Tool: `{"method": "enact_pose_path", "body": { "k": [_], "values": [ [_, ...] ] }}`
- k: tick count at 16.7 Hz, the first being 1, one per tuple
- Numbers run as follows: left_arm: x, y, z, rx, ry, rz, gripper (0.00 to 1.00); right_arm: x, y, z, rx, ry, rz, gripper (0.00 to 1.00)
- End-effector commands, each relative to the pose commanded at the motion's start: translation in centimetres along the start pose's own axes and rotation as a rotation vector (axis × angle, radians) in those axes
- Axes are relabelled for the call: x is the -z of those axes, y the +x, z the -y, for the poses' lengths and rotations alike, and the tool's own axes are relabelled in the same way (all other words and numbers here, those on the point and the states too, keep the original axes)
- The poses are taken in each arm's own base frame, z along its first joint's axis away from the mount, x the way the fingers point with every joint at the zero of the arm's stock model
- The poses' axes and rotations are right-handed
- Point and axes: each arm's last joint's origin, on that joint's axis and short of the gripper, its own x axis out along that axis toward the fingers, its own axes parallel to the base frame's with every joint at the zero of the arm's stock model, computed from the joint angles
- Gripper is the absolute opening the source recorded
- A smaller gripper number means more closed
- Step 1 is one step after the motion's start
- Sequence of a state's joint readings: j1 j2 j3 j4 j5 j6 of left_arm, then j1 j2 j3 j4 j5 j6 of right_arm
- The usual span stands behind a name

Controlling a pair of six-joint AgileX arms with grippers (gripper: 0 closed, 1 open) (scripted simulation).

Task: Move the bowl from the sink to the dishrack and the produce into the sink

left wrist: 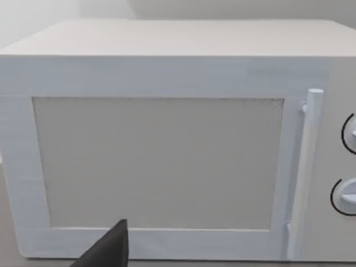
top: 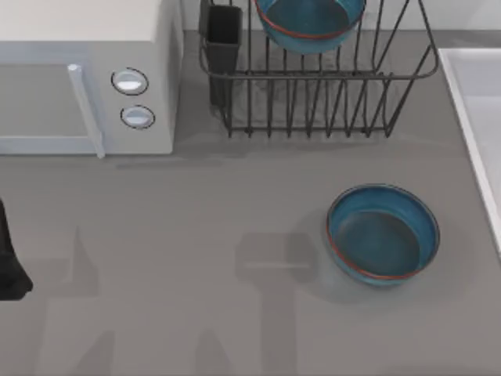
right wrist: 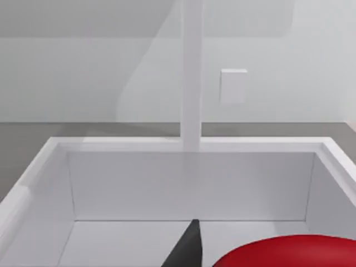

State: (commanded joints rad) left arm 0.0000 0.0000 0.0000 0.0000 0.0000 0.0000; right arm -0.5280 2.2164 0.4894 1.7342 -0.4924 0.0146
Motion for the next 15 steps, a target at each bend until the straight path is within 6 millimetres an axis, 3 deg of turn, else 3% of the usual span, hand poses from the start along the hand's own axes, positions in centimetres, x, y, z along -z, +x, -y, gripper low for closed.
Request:
{"method": "enact_pose_path", "body": {
  "k": [2,15],
  "values": [
    [0.00,0.00,0.00,0.000,0.000,0.000,1.00,0.00,0.00,0.00,0.000,0.000,0.000,0.00],
    [0.00,0.00,0.00,0.000,0.000,0.000,1.00,0.00,0.00,0.00,0.000,0.000,0.000,0.98]
  ]
}}
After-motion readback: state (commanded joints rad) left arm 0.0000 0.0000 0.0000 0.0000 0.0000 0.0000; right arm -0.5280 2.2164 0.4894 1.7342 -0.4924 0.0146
